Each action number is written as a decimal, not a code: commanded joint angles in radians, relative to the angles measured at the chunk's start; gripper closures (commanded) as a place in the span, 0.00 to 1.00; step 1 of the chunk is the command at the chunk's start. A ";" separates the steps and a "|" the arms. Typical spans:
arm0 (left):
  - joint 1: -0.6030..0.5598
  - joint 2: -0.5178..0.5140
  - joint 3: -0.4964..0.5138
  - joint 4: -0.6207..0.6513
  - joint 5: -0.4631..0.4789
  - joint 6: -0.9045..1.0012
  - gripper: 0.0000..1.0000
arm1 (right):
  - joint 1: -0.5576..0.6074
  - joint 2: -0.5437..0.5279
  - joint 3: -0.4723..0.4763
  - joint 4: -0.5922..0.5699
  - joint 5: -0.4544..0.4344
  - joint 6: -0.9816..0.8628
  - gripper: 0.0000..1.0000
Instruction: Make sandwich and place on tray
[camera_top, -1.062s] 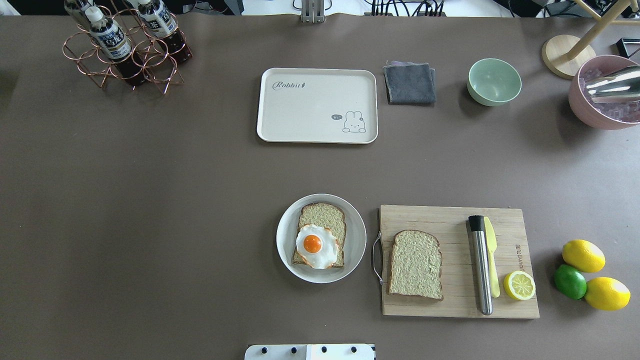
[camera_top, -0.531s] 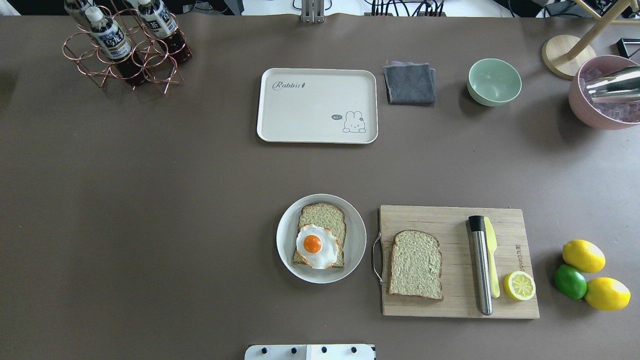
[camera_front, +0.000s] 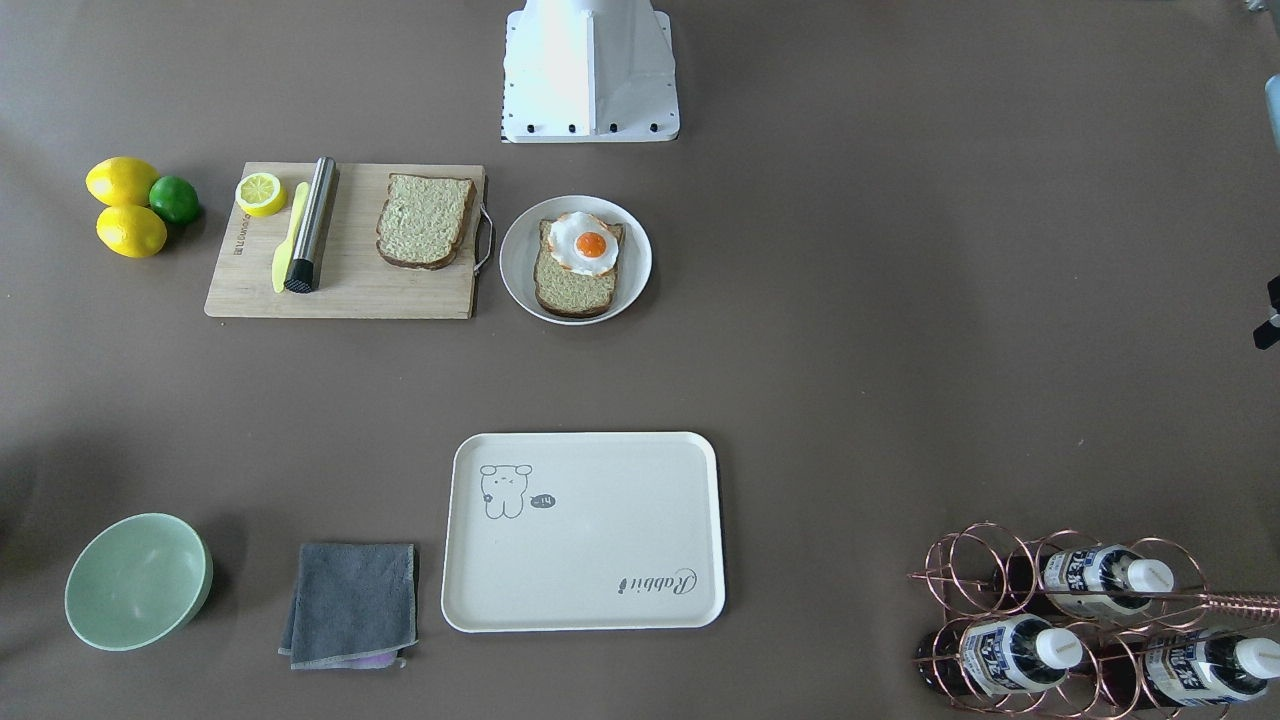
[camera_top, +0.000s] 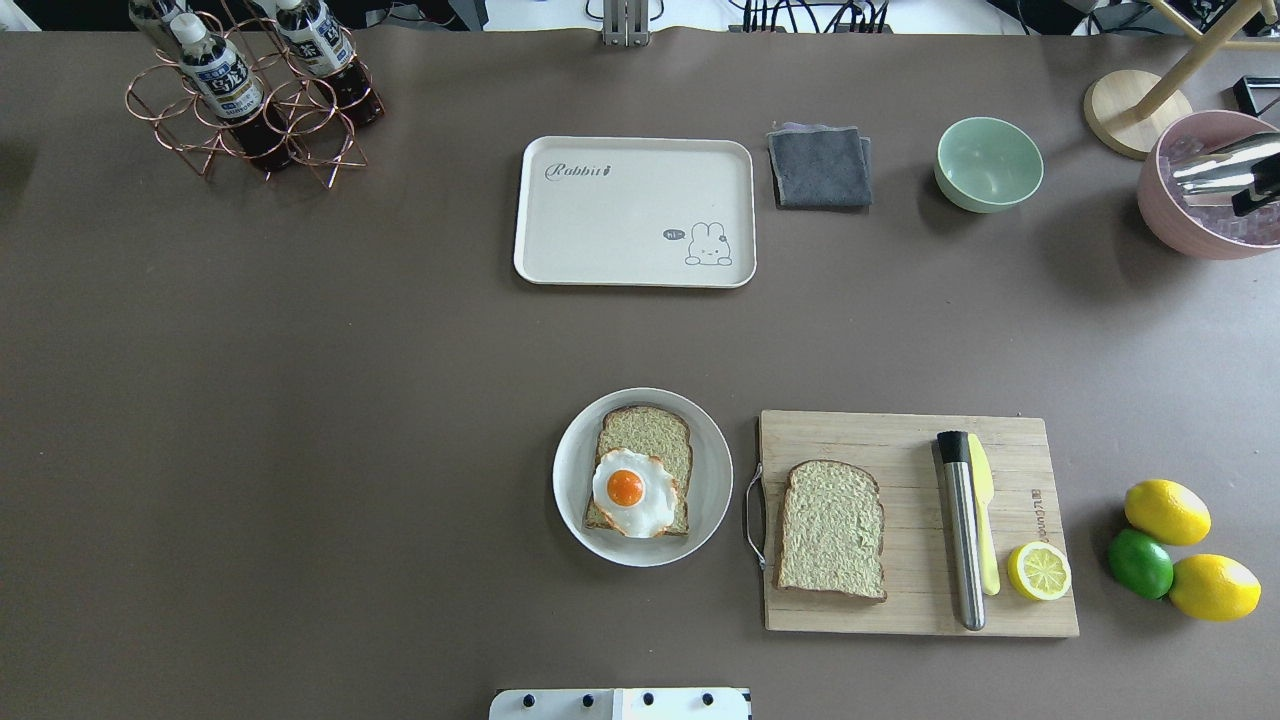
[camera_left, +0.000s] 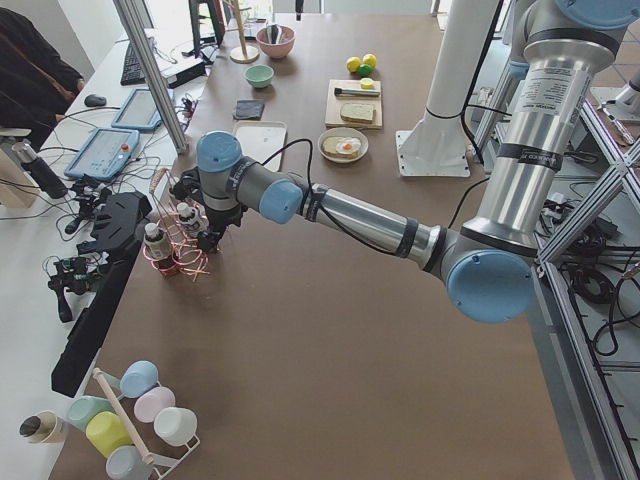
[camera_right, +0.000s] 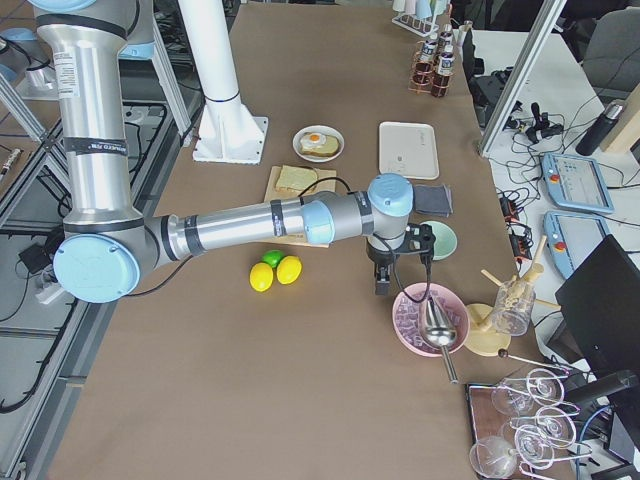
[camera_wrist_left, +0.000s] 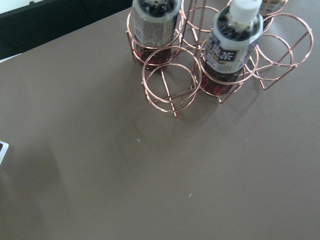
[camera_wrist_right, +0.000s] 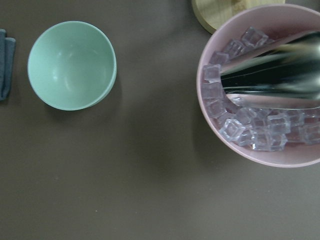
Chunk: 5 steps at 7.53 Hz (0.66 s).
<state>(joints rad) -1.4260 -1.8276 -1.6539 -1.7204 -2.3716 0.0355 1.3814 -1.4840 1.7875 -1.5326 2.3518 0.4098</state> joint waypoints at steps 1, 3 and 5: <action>0.060 -0.002 -0.009 -0.173 0.041 -0.011 0.02 | -0.151 0.114 0.065 0.000 -0.002 0.246 0.00; 0.100 0.028 -0.006 -0.183 0.086 -0.008 0.02 | -0.255 0.151 0.140 0.000 -0.006 0.380 0.00; 0.107 0.012 -0.015 -0.185 0.065 -0.130 0.02 | -0.353 0.156 0.155 0.149 -0.043 0.563 0.00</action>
<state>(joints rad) -1.3295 -1.8049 -1.6581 -1.9004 -2.2964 0.0052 1.1175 -1.3325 1.9233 -1.5050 2.3407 0.8132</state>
